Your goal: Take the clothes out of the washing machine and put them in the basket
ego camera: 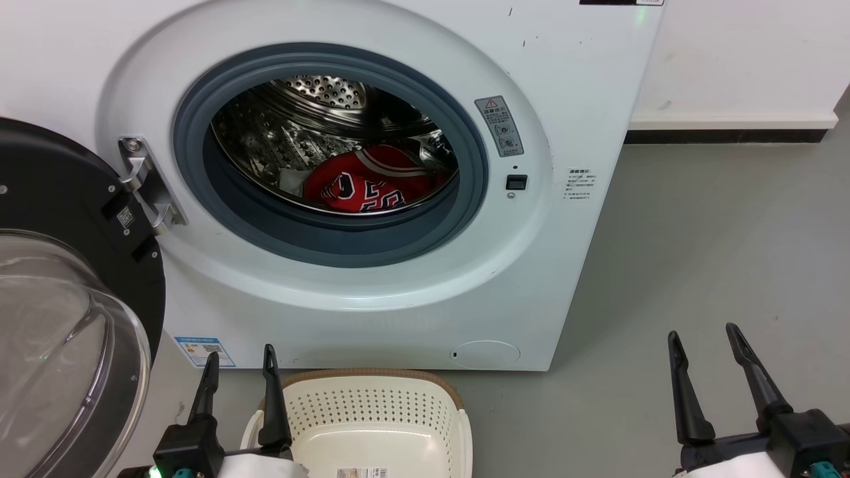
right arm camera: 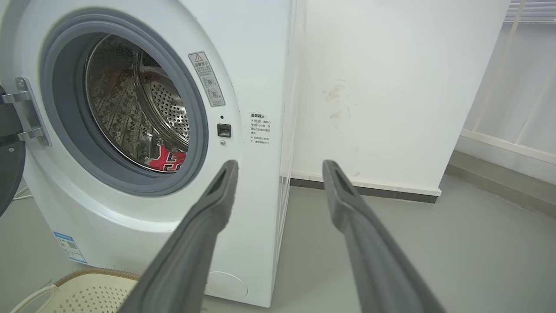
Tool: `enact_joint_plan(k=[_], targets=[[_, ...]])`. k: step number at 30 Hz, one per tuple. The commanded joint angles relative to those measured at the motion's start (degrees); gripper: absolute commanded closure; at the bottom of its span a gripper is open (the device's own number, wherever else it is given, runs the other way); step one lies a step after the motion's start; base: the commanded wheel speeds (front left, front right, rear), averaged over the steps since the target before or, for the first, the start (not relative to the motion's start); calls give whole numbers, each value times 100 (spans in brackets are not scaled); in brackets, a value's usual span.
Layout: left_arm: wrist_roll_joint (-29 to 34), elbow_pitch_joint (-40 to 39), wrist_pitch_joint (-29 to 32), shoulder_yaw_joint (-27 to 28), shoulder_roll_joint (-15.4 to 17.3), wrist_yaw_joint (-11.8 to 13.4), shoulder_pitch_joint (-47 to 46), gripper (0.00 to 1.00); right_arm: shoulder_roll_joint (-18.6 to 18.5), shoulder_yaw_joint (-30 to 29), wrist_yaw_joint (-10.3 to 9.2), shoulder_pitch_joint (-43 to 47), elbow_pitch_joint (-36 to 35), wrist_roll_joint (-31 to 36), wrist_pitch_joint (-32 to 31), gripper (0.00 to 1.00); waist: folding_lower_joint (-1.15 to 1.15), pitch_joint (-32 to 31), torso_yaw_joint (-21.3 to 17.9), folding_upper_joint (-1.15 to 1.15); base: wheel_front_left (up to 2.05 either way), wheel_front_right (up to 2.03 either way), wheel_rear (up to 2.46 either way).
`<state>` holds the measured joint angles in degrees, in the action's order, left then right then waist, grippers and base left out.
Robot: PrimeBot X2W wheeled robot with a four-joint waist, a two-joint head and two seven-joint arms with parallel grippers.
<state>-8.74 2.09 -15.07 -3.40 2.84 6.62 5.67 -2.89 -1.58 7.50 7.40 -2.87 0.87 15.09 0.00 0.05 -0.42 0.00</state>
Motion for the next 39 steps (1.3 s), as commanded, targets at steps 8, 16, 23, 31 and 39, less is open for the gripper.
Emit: enact_joint_plan(k=[8,16,23,31,39], targets=[[5,170,-16,-67,6,-46,-187,0,3,-31,-2,-12,17,-95,12,0,0,65,-1,0,0,0,0],[125,793,-16,-120,7,-482,-1211,0,3,54,-2,-203,-29,-101,12,0,0,375,-103,0,0,0,0],[396,1824,-16,-15,116,-705,-2627,0,3,114,-3,-506,-107,-72,12,0,0,990,-384,0,0,0,0],[554,3588,50,-10,560,-911,-4766,0,5,148,-3,-1038,-197,-183,12,0,0,1913,-765,0,0,0,0],[694,4946,580,-113,1047,-1048,-6657,0,7,105,-3,-1611,-309,-416,12,0,0,2779,-1191,0,0,0,0]])
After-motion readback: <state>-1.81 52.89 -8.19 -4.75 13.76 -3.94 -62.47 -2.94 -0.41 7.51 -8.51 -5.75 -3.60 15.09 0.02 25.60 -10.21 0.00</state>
